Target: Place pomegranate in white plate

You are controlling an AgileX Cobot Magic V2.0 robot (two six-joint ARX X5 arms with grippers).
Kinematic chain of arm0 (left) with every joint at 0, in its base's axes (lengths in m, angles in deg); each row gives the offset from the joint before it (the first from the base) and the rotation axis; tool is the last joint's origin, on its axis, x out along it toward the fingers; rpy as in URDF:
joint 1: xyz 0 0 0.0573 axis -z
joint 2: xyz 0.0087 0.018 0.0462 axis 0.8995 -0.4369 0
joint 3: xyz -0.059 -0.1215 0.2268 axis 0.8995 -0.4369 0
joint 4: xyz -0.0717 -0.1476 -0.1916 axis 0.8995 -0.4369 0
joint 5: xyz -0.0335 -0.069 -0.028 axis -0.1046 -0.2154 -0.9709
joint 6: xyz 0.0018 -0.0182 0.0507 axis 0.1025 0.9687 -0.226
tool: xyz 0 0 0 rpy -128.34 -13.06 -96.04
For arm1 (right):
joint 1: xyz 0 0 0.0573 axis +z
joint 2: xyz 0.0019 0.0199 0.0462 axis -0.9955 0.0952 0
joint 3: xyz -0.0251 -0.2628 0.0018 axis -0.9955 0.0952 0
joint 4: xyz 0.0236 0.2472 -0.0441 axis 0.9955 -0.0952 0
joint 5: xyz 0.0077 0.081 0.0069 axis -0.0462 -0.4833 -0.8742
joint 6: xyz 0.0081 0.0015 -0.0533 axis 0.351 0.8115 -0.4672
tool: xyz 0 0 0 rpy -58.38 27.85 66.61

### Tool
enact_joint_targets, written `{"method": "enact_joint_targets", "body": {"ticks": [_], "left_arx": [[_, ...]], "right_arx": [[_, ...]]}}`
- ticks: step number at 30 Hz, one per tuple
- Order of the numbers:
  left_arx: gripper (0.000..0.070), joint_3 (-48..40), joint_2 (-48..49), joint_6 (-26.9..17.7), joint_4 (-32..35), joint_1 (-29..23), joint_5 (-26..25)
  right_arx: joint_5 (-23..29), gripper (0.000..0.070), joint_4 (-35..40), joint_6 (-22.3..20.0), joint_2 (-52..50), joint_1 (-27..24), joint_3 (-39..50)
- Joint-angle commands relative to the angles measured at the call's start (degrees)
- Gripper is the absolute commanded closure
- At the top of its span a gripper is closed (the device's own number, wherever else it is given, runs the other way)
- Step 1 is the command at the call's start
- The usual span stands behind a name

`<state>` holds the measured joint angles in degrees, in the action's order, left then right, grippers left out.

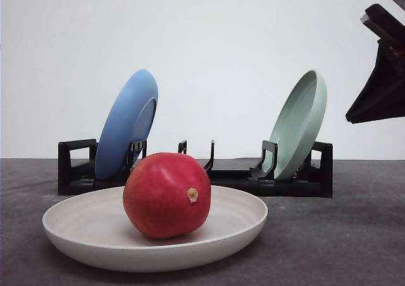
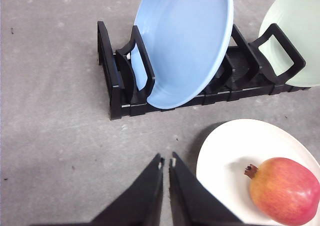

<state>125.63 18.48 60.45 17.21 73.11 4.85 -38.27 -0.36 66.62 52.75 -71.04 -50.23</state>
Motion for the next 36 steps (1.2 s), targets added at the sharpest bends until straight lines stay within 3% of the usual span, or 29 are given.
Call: {"method": "enact_joint_targets", "body": {"ticks": [1,7,14,18,25,36], "left_arx": [[0.0700,0.4,-0.1,0.0,0.6,0.0,0.0],[0.0700,-1.2,2.2,-2.6,2.2,-1.4,0.0],[0.0700,-16.2,12.8,-3.4,16.4,-5.7,0.1],[0.0700,-24.2,20.5,-3.4,20.7,-7.6,0.1],[0.0700,-32.8,32.0,-1.4,21.6,-9.7,6.0],[0.0700,-39.8,40.6,-1.5,21.7,-10.6,9.4]], "right_arx": [[0.0,0.0686,0.5,0.5,0.2,0.2,0.0],[0.0,0.0686,0.5,0.5,0.2,0.2,0.0],[0.0,0.0686,0.5,0.5,0.2,0.2,0.0],[0.0,0.0686,0.5,0.5,0.2,0.2,0.0],[0.0,0.0686,0.5,0.5,0.2,0.2,0.0],[0.0,0.0686,0.5,0.5,0.3,0.2,0.0]]}}
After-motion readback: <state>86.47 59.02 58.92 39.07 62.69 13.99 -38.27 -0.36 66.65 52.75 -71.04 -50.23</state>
